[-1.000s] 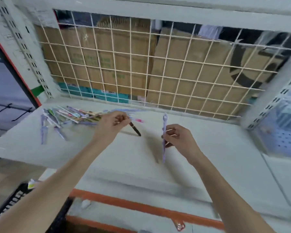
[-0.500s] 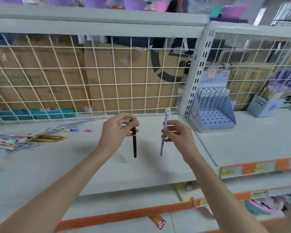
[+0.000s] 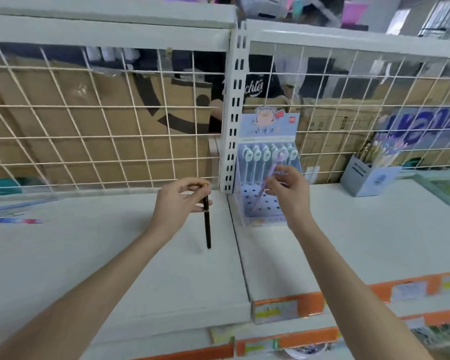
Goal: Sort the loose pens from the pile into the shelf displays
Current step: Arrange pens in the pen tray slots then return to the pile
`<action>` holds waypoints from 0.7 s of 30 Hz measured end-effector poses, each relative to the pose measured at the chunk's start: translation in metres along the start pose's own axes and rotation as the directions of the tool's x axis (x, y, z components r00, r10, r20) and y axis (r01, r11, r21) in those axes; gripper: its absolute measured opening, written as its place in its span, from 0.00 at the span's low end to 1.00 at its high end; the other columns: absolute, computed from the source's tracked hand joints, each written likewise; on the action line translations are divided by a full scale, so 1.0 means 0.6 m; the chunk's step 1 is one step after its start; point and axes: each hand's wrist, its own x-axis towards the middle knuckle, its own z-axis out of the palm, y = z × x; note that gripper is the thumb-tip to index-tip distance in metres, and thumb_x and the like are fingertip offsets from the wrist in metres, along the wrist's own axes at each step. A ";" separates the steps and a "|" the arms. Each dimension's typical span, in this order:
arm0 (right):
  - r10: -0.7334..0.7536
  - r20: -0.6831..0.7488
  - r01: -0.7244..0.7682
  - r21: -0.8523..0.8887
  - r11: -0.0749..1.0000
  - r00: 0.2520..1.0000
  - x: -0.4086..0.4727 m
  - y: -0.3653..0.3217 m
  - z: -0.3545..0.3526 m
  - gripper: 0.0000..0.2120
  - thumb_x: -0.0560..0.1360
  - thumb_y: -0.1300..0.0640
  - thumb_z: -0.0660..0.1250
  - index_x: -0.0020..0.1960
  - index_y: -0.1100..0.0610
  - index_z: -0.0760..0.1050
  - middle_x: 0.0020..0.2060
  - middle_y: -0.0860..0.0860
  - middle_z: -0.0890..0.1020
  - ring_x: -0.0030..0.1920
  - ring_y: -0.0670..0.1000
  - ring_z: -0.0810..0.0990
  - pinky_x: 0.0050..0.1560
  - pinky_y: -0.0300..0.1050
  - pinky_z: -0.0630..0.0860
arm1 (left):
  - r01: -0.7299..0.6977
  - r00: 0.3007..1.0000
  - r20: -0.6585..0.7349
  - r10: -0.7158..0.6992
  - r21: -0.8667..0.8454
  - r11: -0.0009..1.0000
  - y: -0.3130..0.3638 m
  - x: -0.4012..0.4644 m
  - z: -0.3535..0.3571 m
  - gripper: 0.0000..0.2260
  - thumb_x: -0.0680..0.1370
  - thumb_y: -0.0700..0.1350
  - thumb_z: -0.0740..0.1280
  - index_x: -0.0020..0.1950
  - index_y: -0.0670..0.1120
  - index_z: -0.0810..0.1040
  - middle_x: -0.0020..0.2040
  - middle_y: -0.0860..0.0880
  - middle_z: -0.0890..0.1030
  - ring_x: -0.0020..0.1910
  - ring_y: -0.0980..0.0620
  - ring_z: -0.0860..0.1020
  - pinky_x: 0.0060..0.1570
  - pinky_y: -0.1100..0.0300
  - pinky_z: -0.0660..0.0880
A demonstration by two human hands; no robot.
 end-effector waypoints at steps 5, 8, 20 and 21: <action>-0.016 0.086 0.024 -0.083 0.996 0.996 0.077 0.027 -0.004 0.09 0.74 0.64 0.66 0.54 0.57 0.75 0.41 0.54 0.83 0.43 0.54 0.82 0.48 0.52 0.80 | 0.049 0.996 -0.070 -0.048 0.014 0.999 -0.007 0.016 0.061 0.03 0.73 0.37 0.70 0.43 0.45 0.81 0.42 0.44 0.81 0.36 0.46 0.83 0.38 0.57 0.81; -0.039 0.100 0.048 -0.089 0.995 0.994 0.099 0.041 0.007 0.10 0.75 0.63 0.66 0.56 0.57 0.75 0.44 0.54 0.82 0.44 0.52 0.81 0.46 0.38 0.79 | 0.075 0.993 -0.093 -0.071 0.037 0.996 -0.011 0.020 0.077 0.03 0.73 0.38 0.71 0.43 0.46 0.81 0.42 0.45 0.82 0.37 0.45 0.84 0.41 0.55 0.81; -0.077 0.167 0.101 -0.140 0.985 0.983 0.113 0.059 0.031 0.09 0.75 0.64 0.66 0.54 0.57 0.75 0.42 0.49 0.80 0.45 0.47 0.79 0.46 0.32 0.74 | 0.127 0.986 -0.114 -0.118 0.074 0.989 -0.017 0.024 0.080 0.03 0.74 0.40 0.70 0.46 0.44 0.81 0.44 0.43 0.82 0.39 0.46 0.84 0.41 0.56 0.81; -0.073 0.181 0.104 -0.166 0.981 0.981 0.112 0.057 0.033 0.09 0.75 0.64 0.65 0.55 0.58 0.75 0.43 0.49 0.80 0.45 0.47 0.79 0.43 0.27 0.72 | 0.127 0.987 -0.113 -0.118 0.077 0.989 -0.017 0.026 0.078 0.02 0.74 0.40 0.70 0.46 0.44 0.81 0.45 0.43 0.82 0.39 0.46 0.84 0.41 0.55 0.81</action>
